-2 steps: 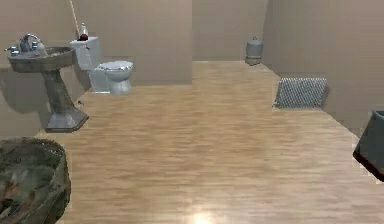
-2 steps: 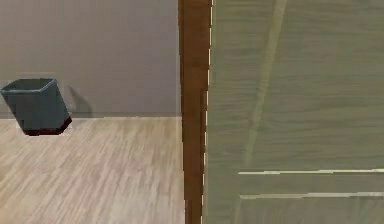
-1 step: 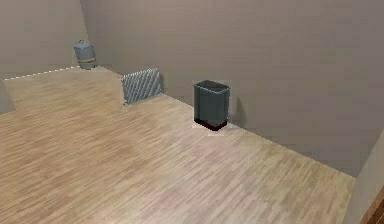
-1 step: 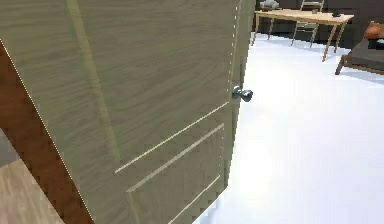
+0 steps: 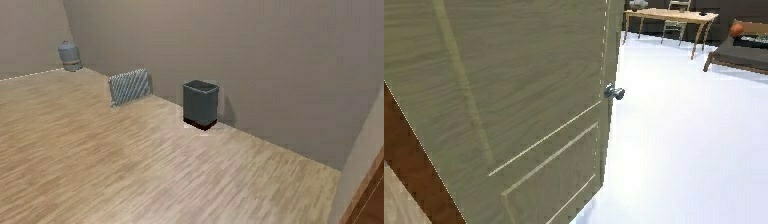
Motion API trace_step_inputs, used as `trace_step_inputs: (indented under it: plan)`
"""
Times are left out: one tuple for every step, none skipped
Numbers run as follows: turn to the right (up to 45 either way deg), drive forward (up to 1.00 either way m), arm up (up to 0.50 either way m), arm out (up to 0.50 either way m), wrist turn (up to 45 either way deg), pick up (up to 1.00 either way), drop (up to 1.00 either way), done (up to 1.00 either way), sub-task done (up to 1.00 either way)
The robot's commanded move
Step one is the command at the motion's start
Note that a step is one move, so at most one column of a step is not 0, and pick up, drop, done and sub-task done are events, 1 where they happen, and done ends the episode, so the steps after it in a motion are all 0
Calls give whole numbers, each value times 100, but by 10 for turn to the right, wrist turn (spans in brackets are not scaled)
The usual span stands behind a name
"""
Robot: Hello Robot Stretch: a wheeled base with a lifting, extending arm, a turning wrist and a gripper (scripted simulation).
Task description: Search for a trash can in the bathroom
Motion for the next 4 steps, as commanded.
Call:
trace_step_inputs:
  plan:
    - [0, 40, 0, 0, 0, 0, 0, 0, 0]
    - [180, 0, 0, 0, 0, 0, 0, 0, 0]
    - [0, 100, 0, 0, 0, 0, 0, 0, 0]
    - [90, 0, 0, 0, 0, 0, 0, 0, 0]
